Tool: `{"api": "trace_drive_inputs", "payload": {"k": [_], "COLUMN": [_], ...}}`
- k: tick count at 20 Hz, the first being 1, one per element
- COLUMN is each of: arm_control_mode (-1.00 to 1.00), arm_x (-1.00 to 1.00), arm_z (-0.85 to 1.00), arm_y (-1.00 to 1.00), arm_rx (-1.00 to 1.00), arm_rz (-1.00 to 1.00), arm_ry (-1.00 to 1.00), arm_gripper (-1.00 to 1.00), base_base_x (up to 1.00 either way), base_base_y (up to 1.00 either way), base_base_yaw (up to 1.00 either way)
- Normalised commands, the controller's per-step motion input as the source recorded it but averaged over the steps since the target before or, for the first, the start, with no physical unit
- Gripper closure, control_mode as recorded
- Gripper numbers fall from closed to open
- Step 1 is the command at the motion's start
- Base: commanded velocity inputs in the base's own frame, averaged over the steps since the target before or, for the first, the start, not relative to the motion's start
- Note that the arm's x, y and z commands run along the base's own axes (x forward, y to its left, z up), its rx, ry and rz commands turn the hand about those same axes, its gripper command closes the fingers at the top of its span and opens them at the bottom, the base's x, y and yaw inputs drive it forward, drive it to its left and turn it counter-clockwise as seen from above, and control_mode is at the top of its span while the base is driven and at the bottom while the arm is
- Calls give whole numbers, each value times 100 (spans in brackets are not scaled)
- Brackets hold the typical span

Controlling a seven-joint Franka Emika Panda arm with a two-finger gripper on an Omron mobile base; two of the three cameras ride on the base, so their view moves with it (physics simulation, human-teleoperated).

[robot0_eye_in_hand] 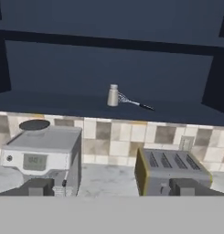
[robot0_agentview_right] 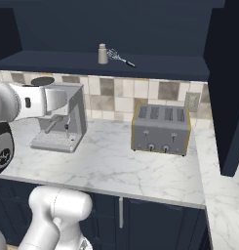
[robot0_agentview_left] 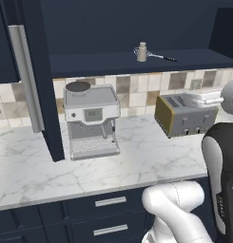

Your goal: The dining table condiment station is running low on shaker. Refill the condiment station by opening the cabinet and taking the shaker from the cabinet and placing it on the dining table.

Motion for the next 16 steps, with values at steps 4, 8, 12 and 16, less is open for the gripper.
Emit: {"api": "trace_drive_inputs", "payload": {"k": [4, 8, 12, 16], "arm_control_mode": [-100, -100, -100, -100], "arm_x": [48, 41, 47, 78], "arm_z": [20, 5, 0, 0], "arm_y": [15, 0, 0, 0], "arm_rx": [0, 0, 0, 1], "arm_rz": [0, 0, 0, 0], "arm_ry": [-21, -13, -3, 0], "arm_gripper": [-100, -100, -100, -100], "base_base_x": [0, 0, 0, 0], "base_base_y": [0, 0, 0, 0], "base_base_yaw": [0, 0, 0, 0]}}
